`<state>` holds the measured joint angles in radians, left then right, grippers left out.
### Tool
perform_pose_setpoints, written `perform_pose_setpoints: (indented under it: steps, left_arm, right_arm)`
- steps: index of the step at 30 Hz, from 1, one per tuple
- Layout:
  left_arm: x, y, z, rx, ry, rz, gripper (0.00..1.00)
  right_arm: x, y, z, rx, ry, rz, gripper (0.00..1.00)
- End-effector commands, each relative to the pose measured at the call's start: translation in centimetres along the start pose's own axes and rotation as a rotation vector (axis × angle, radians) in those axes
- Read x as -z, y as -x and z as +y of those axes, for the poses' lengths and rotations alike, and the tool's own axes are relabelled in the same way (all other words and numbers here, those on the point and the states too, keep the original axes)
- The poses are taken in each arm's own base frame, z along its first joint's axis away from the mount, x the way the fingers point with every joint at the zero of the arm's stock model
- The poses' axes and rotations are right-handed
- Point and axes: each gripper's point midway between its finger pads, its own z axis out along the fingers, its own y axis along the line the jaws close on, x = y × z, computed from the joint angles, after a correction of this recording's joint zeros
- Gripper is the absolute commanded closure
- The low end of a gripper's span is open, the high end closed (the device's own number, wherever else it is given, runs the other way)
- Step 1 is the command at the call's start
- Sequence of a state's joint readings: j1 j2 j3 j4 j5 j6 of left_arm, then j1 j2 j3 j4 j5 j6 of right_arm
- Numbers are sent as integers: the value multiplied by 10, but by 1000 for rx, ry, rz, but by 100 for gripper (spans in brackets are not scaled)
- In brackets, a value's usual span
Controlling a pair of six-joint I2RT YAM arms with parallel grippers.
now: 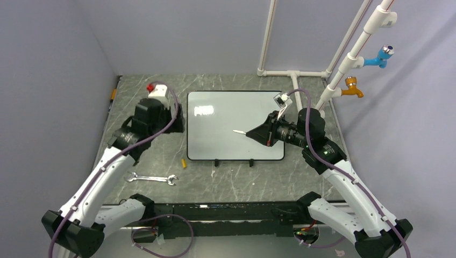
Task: Write a sentence on the whiteboard
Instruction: Adjust the whiteboard at the center of the board.
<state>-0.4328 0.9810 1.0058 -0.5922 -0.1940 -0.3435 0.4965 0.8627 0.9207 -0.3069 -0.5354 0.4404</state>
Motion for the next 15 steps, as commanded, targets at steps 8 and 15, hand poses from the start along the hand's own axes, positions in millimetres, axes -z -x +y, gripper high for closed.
perform_pose_setpoints:
  steps: [8,15]
  left_arm:
    - [-29,87,-48,-369,-169,-33,1]
    - [-76,114,-97,-430,-355,38,1]
  right_arm:
    - [9,1,1,22,-15,-26,100]
    - [18,2,3,29,-38,-31,100]
